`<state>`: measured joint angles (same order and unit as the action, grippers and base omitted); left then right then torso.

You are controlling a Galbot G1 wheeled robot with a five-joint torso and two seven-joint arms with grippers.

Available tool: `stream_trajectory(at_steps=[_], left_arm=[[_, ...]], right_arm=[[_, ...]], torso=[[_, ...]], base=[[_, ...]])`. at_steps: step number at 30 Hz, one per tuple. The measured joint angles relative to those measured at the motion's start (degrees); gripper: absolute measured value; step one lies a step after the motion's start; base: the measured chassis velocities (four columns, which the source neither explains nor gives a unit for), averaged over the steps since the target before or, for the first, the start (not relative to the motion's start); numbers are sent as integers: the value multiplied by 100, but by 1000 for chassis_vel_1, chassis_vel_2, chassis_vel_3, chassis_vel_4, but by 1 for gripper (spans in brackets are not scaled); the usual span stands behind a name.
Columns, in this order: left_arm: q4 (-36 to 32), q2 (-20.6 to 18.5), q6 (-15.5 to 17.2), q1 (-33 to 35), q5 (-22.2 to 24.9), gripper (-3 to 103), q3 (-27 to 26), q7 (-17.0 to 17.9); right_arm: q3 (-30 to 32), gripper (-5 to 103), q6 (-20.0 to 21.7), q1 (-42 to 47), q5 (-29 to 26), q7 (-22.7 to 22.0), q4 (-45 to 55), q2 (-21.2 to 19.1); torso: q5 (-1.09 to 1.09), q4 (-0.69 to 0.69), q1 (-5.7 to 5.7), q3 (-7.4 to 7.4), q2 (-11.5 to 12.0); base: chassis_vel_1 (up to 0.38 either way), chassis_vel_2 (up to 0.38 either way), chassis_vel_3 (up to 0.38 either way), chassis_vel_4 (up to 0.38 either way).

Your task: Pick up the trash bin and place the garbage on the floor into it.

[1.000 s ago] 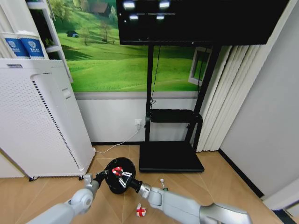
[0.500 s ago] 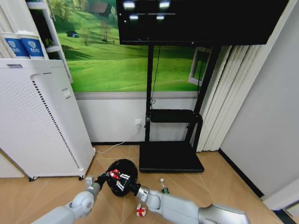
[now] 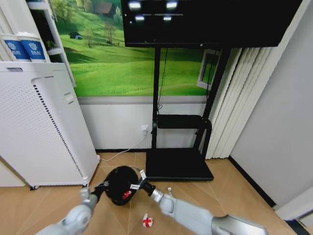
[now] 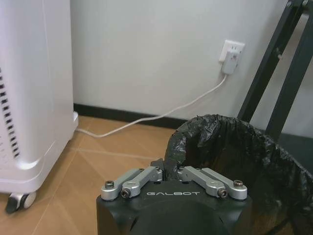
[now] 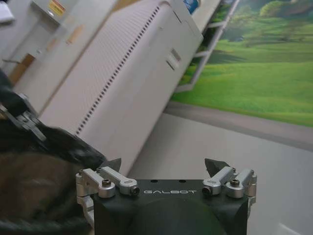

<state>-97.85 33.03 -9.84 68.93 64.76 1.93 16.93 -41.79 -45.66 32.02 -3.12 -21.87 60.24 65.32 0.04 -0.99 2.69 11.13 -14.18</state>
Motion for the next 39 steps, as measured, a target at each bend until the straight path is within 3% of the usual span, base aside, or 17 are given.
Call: stream_trajectory(at_steps=[1, 3, 4, 6, 7, 8, 9, 11, 12, 14, 17, 19, 30, 39], left_arm=[[-115, -41, 1, 88, -1, 7, -64, 20], [-310, -54, -11, 326, -40, 7, -304, 43], [-484, -50, -27, 648, -118, 7, -600, 41], [-590, -29, -37, 936, -192, 7, -846, 44], [-760, 63, -45, 1454, -323, 7, -1268, 36], [-760, 63, -45, 1454, -323, 7, -1268, 36], [-887, 155, -49, 1888, -419, 6, -1645, 33], [-1074, 335, -97, 2677, -617, 6, -2323, -26], [-1148, 451, -124, 3216, -743, 6, -2664, -148], [-1178, 508, -137, 3480, -797, 6, -2856, -218], [-1290, 632, -185, 4058, -881, 6, -3340, -398], [-1358, 678, -239, 4317, -933, 6, -3676, -425], [-1533, 947, -302, 4791, -1033, 6, -4294, -549], [-1693, 1306, -346, 5080, -1339, 6, -4364, -569]], right_arm=[[227, 99, 3, 156, 38, -4, -156, -238], [360, 99, 3, 252, 74, -9, -348, -278], [401, 100, 2, 322, 56, -9, -537, -272], [407, 100, 3, 361, 26, -3, -679, -252], [440, 100, 5, 406, 12, 16, -911, -136], [440, 100, 5, 406, 12, 16, -911, -136], [450, 100, 4, 421, -22, 46, -1046, -34], [412, 100, 5, 442, -133, 99, -1195, 121], [384, 100, 4, 448, -150, 113, -1216, 202], [375, 100, 4, 450, -147, 108, -1217, 239], [366, 100, 16, 464, -47, 13, -1187, 326], [395, 100, 61, 479, 76, -100, -1166, 327], [604, 100, 40, 537, 143, -22, -1269, 268], [729, 100, 2, 656, 162, 89, -1258, 192]], torso=[[-10, -15, 0, 0, 0], [-12, -22, 0, 0, 0], [1, -22, 0, 0, 0], [3, -23, 0, 0, 0], [-6, -21, 0, 1, 0], [-6, -21, 0, 1, 0], [-11, -11, 0, 0, 0], [3, -7, 0, 0, 0], [-3, -6, 0, 0, 0], [-9, -2, 0, 0, 0], [0, -9, 0, 0, 0], [-7, -15, -1, -1, -1], [-5, -10, 0, 0, -1], [-4, -12, -1, -1, -1]], base=[[0, 0, 0, 0], [0, 0, 0, 0], [-36, -57, -53, -33], [-53, -57, -53, -41], [0, 0, 0, 0], [0, 0, 0, 0], [0, 0, 0, 0], [0, 0, 0, 0], [0, 0, 0, 0], [0, 0, 0, 0], [0, 0, 0, 0], [0, 0, 0, 0], [0, 0, 0, 0], [0, 0, 0, 0]])
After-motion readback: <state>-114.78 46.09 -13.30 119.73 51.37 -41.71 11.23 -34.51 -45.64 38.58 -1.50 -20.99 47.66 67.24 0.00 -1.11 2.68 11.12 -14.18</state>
